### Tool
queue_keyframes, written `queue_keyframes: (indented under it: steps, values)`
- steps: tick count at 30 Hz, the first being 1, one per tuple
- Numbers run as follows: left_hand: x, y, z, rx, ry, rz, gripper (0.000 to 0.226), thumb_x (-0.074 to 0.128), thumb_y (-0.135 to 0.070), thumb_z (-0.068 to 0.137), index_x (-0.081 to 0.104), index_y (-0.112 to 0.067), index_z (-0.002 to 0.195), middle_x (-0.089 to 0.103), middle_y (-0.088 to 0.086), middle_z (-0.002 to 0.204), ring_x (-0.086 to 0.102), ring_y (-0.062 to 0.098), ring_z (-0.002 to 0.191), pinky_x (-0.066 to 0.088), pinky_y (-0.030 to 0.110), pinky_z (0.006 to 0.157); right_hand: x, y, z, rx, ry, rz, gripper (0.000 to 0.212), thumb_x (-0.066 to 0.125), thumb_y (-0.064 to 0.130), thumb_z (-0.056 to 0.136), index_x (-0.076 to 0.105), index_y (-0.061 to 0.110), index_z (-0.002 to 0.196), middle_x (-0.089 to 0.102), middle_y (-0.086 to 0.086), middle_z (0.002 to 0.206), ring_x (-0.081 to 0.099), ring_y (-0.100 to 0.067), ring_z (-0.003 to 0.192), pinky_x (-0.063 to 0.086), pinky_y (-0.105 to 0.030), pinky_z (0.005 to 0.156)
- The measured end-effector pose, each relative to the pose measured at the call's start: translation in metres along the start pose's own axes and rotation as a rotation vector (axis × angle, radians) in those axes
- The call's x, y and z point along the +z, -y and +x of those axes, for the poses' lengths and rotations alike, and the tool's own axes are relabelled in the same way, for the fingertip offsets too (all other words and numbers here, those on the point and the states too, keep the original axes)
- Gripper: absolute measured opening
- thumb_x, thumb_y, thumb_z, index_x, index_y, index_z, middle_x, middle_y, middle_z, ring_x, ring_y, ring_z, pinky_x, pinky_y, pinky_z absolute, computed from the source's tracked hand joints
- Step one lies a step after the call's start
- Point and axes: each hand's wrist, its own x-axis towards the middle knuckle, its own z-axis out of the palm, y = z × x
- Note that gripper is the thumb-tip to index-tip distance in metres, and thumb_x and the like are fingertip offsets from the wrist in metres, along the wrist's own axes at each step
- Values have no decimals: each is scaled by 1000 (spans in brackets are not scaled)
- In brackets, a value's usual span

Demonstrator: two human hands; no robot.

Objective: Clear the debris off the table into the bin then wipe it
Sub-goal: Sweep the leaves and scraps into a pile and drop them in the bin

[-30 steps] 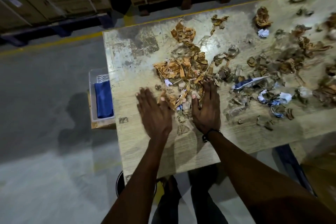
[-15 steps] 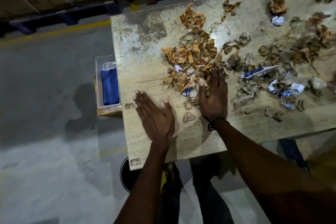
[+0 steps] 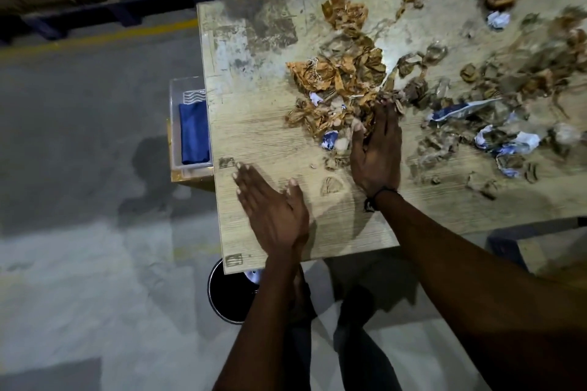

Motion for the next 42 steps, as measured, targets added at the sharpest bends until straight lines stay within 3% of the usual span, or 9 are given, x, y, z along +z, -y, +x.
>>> queue_keyframes:
  steps: [4, 11, 15, 18, 21, 28, 35, 39, 42]
  values:
    - [23, -51, 21, -14, 47, 21, 90, 22, -64, 105, 2, -1, 165, -1, 18, 175, -5, 30, 162, 3, 46, 132, 2, -4, 0, -23, -7, 16, 61, 35, 44, 111, 27, 14, 164, 21, -10, 172, 17, -25, 159, 15, -43, 128]
    - [55, -115, 42, 31, -20, -196, 88, 34, -59, 104, 13, 1, 164, 13, 19, 173, 8, 32, 162, 11, 47, 131, -25, -10, -5, -122, -7, 262, 52, 39, 31, 112, 34, 13, 161, 25, -12, 171, 24, -28, 159, 34, -43, 123]
    - [43, -82, 7, 24, -92, -163, 88, 33, -61, 105, 9, -2, 166, 9, 17, 174, 9, 31, 162, 9, 43, 131, -76, -36, -18, -229, -239, 160, 47, 44, 27, 112, 41, 14, 158, 36, -9, 166, 32, -24, 155, 29, -35, 126]
    - [48, -71, -10, 39, -52, -114, 88, 30, -62, 106, 8, -3, 166, 8, 15, 175, 7, 30, 162, 11, 46, 131, -97, -76, -21, -28, -388, 30, 49, 42, 36, 110, 46, 18, 156, 36, -12, 166, 32, -30, 155, 27, -48, 125]
    - [63, -95, -10, 72, -15, -64, 86, 27, -60, 106, 6, 0, 165, 7, 17, 174, 3, 30, 162, 6, 44, 132, -84, -97, -18, 222, -296, -84, 55, 34, 47, 109, 37, 25, 160, 25, -15, 171, 21, -33, 159, 21, -59, 124]
    - [92, -161, -2, 171, 31, -72, 89, 21, -61, 103, 15, 4, 162, 16, 24, 171, 12, 36, 161, 14, 48, 131, -53, -67, 11, 10, -103, 94, 50, 33, 33, 110, 38, 23, 159, 22, -14, 171, 18, -32, 159, 24, -54, 123]
    - [63, -99, -45, 9, -83, -54, 89, 24, -63, 104, 5, -4, 166, 3, 15, 175, 2, 30, 162, 4, 47, 132, -119, -115, -32, 84, -384, -43, 46, 44, 39, 109, 51, 22, 152, 35, -12, 167, 30, -29, 156, 24, -43, 126]
    - [77, -99, -47, -4, -36, -3, 91, 28, -63, 104, 4, 0, 165, 3, 18, 175, 1, 31, 162, 7, 48, 131, -107, -151, -38, 396, -265, -148, 72, 32, 60, 104, 32, 18, 163, 17, -21, 171, 17, -38, 159, 16, -53, 128]
    - [92, -137, -39, 68, -11, -9, 90, 28, -61, 106, 5, 4, 164, 6, 22, 173, 3, 33, 162, 6, 46, 132, -80, -126, -18, 288, -203, -162, 76, 28, 58, 105, 24, 11, 164, 15, -22, 171, 14, -38, 159, 14, -51, 128]
